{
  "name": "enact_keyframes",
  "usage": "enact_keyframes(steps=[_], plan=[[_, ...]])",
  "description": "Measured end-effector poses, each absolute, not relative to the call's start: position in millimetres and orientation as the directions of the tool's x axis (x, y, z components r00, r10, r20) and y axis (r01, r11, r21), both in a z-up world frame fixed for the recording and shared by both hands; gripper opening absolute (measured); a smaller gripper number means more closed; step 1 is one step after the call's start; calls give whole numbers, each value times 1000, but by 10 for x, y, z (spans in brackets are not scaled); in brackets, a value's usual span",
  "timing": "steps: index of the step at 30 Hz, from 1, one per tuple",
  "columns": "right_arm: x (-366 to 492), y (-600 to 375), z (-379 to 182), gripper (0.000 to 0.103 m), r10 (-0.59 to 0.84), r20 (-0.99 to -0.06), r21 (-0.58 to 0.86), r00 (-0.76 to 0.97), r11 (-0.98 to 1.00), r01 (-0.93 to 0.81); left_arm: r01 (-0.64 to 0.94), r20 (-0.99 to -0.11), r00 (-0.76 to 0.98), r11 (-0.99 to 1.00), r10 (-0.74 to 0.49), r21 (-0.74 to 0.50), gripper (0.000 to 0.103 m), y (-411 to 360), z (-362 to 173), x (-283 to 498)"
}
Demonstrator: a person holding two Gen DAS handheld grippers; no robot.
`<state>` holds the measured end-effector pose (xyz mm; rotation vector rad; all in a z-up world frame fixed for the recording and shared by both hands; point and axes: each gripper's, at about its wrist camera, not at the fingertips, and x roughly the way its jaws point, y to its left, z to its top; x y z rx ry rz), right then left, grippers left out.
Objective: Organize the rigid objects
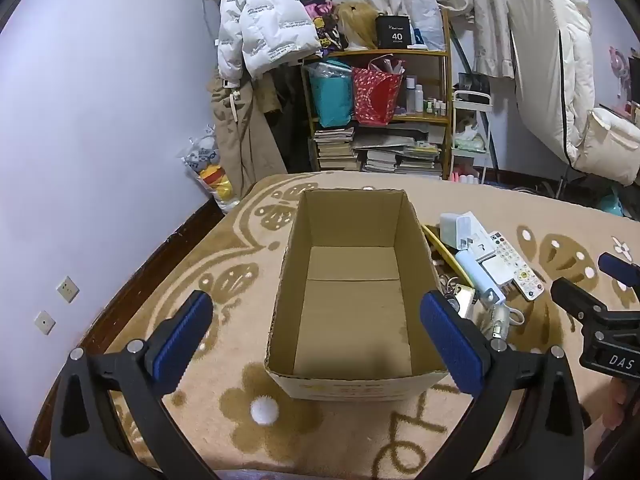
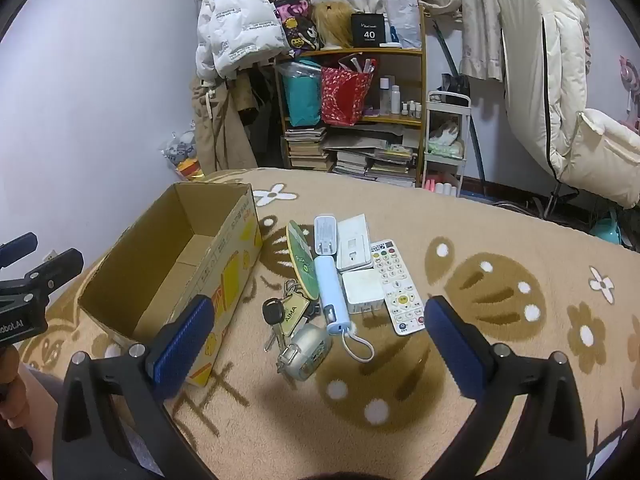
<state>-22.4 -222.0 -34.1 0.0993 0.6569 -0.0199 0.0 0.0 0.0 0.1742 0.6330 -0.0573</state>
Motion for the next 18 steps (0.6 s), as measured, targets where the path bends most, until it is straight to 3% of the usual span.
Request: enact_keyframes(steps=[18], plan=[[-243,-2206,-321,103,12,-608,84,794,995,49,110,-617,787,986,-8,127,103,-3,-27,21]])
